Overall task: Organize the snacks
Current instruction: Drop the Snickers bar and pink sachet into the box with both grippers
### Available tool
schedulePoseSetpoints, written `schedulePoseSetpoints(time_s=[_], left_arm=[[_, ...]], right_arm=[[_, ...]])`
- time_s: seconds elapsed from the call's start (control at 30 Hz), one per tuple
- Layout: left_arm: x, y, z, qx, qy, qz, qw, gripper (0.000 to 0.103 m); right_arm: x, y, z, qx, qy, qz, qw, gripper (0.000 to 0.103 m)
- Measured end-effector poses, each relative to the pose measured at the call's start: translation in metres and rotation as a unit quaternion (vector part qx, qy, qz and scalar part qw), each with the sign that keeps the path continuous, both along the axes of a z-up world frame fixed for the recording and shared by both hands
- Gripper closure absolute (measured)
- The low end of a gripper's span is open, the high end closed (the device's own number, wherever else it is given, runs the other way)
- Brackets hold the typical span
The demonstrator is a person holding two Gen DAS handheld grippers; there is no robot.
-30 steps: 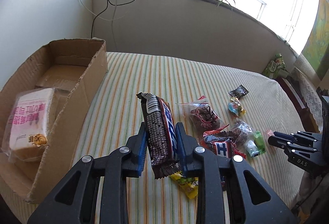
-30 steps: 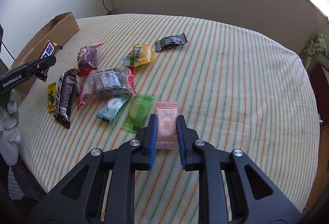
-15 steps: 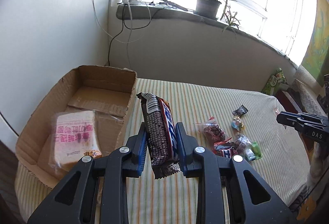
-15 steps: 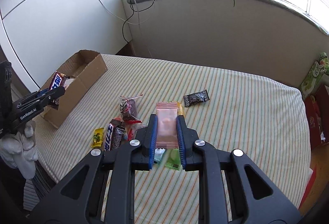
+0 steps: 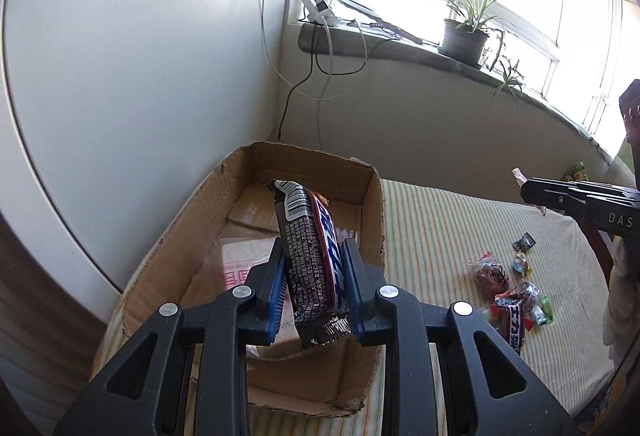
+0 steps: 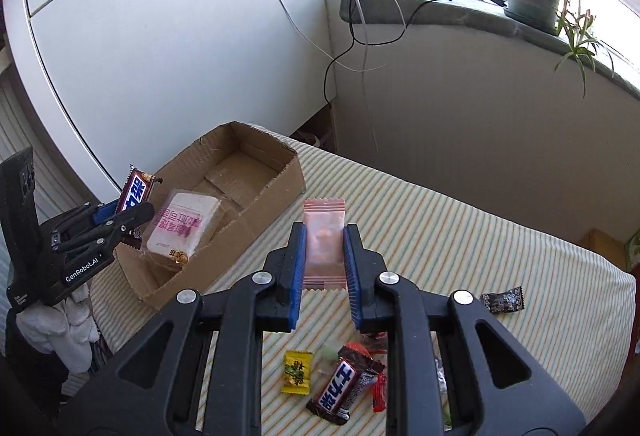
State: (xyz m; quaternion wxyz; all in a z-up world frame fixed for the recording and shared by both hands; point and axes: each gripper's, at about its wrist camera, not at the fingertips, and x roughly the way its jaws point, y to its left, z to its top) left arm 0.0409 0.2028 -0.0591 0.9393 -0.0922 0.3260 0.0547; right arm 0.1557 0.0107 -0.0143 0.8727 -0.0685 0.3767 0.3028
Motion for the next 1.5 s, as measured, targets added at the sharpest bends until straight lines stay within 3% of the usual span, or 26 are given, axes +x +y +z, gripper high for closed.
schedulePoseSetpoints(time_s=[0.3, 0.8, 0.83, 0.87, 0.9, 0.97, 1.27, 1.5], left_arm=[[0.007, 0.023, -0.007, 0.003, 0.009, 0.006, 0.9999, 0.078], [0.007, 0.035, -0.010, -0.014, 0.002, 0.007, 0.9999, 0.078], [0.006, 0.034, -0.010, -0.012, 0.000, 0.012, 0.9999, 0.077], [0.005, 0.035, -0.009, -0.011, 0.001, 0.016, 0.9998, 0.069], [0.003, 0.036, -0.009, -0.013, -0.001, 0.016, 0.9998, 0.061], [0.000, 0.036, -0.007, -0.013, -0.005, 0.020, 0.9997, 0.060], [-0.018, 0.023, 0.005, -0.009, -0.020, 0.014, 0.9997, 0.060], [-0.027, -0.002, 0.011, -0.016, -0.025, -0.014, 0.9995, 0.060]], right_arm=[[0.021, 0.083, -0.014, -0.004, 0.011, 0.051, 0.999, 0.084], [0.031, 0.154, -0.041, -0.012, 0.036, 0.101, 0.994, 0.082], [0.030, 0.155, -0.041, -0.011, 0.032, 0.101, 0.994, 0.081], [0.030, 0.156, -0.040, -0.014, 0.029, 0.098, 0.995, 0.070], [0.029, 0.156, -0.039, -0.014, 0.025, 0.095, 0.995, 0.052], [0.027, 0.152, -0.034, -0.007, 0.017, 0.088, 0.996, 0.039], [0.010, 0.128, -0.011, -0.001, -0.004, 0.080, 0.997, 0.039], [-0.008, 0.078, 0.006, 0.005, -0.022, 0.060, 0.998, 0.039]])
